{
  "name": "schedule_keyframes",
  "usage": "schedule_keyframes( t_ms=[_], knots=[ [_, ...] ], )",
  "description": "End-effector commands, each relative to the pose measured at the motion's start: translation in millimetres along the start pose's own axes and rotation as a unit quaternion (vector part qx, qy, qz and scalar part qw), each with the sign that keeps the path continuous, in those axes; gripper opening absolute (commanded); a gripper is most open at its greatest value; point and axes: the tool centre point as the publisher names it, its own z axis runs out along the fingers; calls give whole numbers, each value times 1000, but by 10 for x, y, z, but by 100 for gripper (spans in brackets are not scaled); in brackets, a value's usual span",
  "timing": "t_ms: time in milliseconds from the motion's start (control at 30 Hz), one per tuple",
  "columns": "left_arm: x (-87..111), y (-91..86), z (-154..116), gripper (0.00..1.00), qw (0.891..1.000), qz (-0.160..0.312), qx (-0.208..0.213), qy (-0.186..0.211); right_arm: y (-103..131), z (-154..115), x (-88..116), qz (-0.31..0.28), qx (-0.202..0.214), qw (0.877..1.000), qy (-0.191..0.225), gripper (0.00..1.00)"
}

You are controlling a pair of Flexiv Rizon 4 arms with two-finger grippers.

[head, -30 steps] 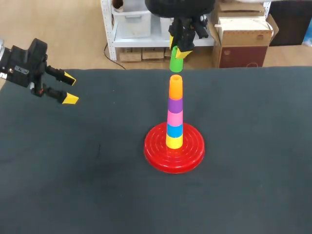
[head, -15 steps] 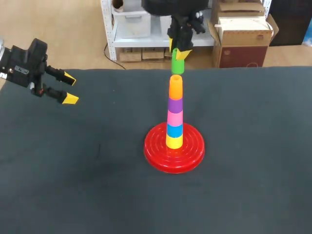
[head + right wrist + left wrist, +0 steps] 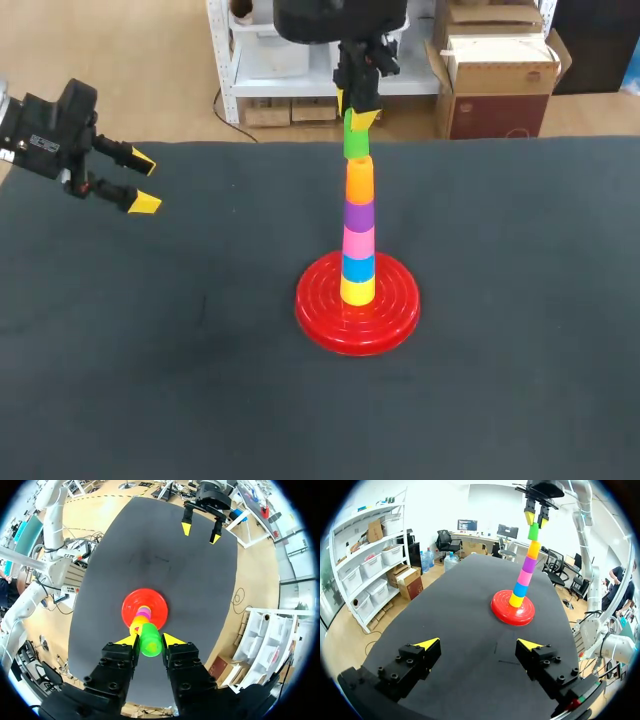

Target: Pick up and stack the cylinders on the red base in this order: pink,purple,orange,green

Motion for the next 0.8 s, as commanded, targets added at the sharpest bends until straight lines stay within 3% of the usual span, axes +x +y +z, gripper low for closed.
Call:
schedule_keyframes(
  t_ms=[33, 800],
  knots=[
    [11, -1, 0, 100, 1000, 1, 0, -2, 88, 51, 14, -2, 8, 1000, -3, 0],
    [11, -1, 0, 100, 1000, 1, 0, -2, 289, 39, 36, 13, 33, 999, -6, 0]
  ],
)
